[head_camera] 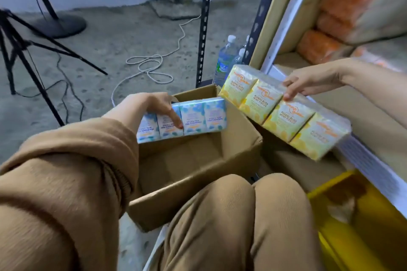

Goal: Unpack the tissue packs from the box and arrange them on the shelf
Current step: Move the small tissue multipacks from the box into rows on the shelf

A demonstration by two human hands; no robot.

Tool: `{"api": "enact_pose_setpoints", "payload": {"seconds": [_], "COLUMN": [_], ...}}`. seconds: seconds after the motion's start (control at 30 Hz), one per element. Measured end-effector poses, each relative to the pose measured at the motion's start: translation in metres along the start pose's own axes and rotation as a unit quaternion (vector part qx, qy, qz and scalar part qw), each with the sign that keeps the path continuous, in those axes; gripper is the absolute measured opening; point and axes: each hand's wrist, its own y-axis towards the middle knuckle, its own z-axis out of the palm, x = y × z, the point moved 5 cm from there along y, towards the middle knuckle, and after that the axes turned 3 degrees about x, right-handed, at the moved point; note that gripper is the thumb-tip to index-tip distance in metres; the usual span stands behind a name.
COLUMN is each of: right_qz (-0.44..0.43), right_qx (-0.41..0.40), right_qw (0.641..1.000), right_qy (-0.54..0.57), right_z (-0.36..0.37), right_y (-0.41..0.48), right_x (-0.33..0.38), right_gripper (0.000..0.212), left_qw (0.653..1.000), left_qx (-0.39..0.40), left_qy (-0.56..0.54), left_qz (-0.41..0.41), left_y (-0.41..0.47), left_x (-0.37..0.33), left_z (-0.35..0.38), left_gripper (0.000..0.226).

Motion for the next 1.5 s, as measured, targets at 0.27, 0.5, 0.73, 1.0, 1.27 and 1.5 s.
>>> {"api": "enact_pose_setpoints", "payload": {"seconds": [0.27,0.5,0.73,1.0,1.27,1.5], "right_qz": [0.023,0.089,0.174,0.244,0.311,0.321], "right_qx": [-0.11,-0.225,-0.262,-0.288,-0.286,-0.296], "right_qw": [0.993,0.968,0.945,0.925,0.906,0.9], "right_qy": [0.023,0.064,0.087,0.046,-0.003,0.007], "right_z": [-0.024,-0.019,-0.004,0.017,0.027,0.03], "right_y": [-0.127,-0.222,-0.286,-0.311,-0.298,-0.284], "right_x": [-0.047,-0.099,-0.16,-0.209,-0.246,-0.259], "right_gripper": [0.04,0.04,0.055,0.065,0.049,0.073], "left_qw": [0.986,0.952,0.902,0.847,0.828,0.837], "left_qx": [-0.037,-0.047,-0.067,-0.064,-0.074,-0.098], "left_qy": [0.125,0.218,0.292,0.335,0.369,0.389], "left_qz": [0.101,0.209,0.312,0.407,0.417,0.373], "left_y": [-0.039,-0.05,-0.045,-0.041,-0.014,0.114], "left_x": [-0.123,-0.24,-0.329,-0.39,-0.414,-0.434], "left_z": [-0.027,-0.016,0.018,0.068,0.1,0.1], "left_gripper": [0.037,0.047,0.061,0.073,0.084,0.119]}}
